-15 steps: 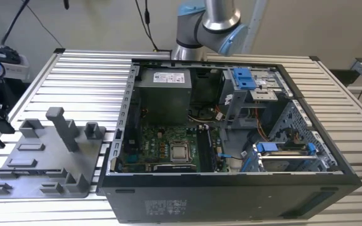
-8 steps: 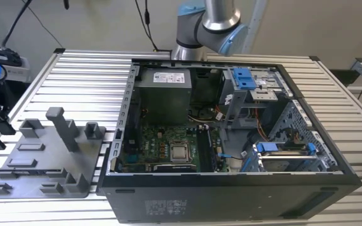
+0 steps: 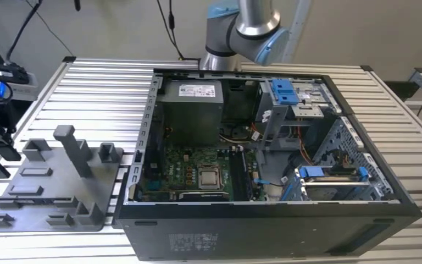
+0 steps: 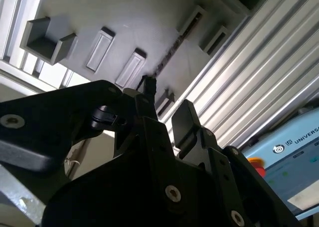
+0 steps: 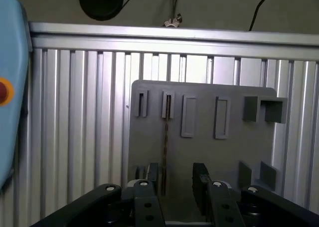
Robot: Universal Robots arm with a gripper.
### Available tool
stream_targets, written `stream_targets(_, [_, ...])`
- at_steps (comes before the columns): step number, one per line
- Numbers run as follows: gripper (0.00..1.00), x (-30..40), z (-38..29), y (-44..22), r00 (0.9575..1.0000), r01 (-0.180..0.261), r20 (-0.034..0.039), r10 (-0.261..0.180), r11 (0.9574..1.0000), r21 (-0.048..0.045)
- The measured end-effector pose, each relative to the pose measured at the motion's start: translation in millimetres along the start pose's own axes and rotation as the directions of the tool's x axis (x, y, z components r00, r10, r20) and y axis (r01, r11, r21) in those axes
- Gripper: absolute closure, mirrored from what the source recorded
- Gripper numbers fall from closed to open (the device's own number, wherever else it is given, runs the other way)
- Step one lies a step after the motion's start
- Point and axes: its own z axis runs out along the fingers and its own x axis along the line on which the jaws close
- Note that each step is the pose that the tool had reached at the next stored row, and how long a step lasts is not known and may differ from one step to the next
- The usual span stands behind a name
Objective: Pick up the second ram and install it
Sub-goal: 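Pick up the second ram and move it above second insertion slot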
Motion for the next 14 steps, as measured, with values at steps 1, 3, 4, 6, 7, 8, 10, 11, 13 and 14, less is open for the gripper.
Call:
stream_targets(1, [0.58, 0.0, 1.0, 0.0, 1.0000, 0.000, 0.0000, 0.000, 1.0000, 0.0000])
stream_targets(3, [0.58, 0.1, 3.3, -0.1, 1.0000, 0.000, 0.0000, 0.000, 1.0000, -0.0001])
stream_targets(4, [0.58, 0.1, 4.8, -0.1, 1.0000, 0.000, 0.0000, 0.000, 1.0000, -0.0001])
stream_targets(6, [0.58, 0.1, 7.8, -0.2, 1.0000, 0.000, 0.0000, 0.000, 1.0000, 0.0001])
stream_targets(7, [0.58, 0.2, 9.4, -0.2, 1.0000, 0.000, 0.0000, 0.000, 1.0000, 0.0001])
stream_targets(8, [0.58, 0.2, 10.9, -0.3, 1.0000, 0.000, 0.0000, 0.000, 1.0000, 0.0002])
stream_targets(10, [0.58, 0.2, 14.0, -0.3, 1.0000, 0.000, 0.0001, 0.000, 1.0000, 0.0002])
stream_targets(11, [0.58, 0.2, 15.5, -0.3, 1.0000, 0.000, 0.0000, 0.000, 1.0000, 0.0002])
stream_targets(13, [0.58, 0.3, 18.6, -0.4, 1.0000, 0.000, -0.0001, 0.000, 1.0000, 0.0001])
stream_targets(14, [0.58, 0.3, 20.2, -0.4, 1.0000, 0.000, -0.0001, 0.000, 1.0000, 0.0003])
